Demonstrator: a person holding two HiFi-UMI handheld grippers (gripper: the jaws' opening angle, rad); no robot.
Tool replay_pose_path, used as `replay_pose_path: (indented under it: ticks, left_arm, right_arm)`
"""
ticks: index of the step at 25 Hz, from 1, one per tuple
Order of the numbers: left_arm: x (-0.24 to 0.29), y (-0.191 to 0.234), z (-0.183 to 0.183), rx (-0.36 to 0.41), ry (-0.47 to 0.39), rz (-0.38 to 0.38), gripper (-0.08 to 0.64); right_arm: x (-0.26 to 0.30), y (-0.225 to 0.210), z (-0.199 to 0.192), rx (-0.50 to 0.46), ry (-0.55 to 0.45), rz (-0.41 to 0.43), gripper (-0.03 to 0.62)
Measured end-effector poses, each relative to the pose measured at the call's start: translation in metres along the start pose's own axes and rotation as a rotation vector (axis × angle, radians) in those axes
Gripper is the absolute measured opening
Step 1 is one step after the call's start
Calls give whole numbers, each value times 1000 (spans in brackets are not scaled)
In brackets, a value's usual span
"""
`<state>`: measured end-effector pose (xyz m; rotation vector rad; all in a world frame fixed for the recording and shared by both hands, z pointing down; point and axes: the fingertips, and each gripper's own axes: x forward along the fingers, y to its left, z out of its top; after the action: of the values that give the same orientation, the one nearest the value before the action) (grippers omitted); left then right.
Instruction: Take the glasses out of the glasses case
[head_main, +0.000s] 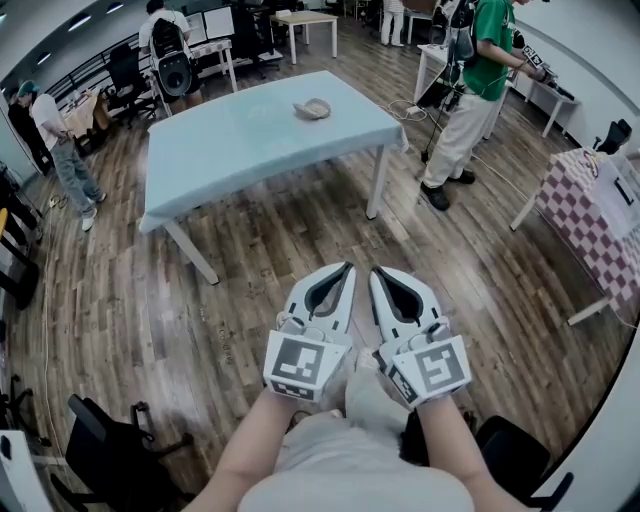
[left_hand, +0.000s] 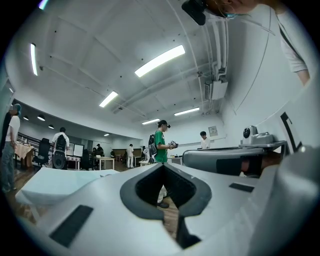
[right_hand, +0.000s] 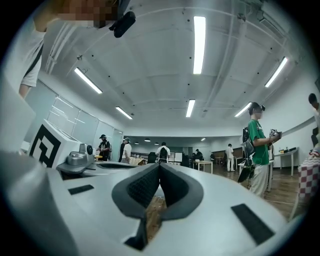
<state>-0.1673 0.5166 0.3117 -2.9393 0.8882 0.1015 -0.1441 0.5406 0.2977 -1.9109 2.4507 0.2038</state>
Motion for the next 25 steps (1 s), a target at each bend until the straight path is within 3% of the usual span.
replay_pose_path:
  ticks: [8, 14, 25]
  left_arm:
    - [25, 26, -8, 23, 29, 25, 8]
    - [62, 40, -7, -51, 18, 17, 8]
    - [140, 70, -14, -35, 20, 35, 8]
  right_arm:
    - [32, -18, -6, 65, -8, 23, 5]
    - [59, -44, -9, 35, -9, 59, 5]
    - [119, -104, -27, -20, 56, 82, 5]
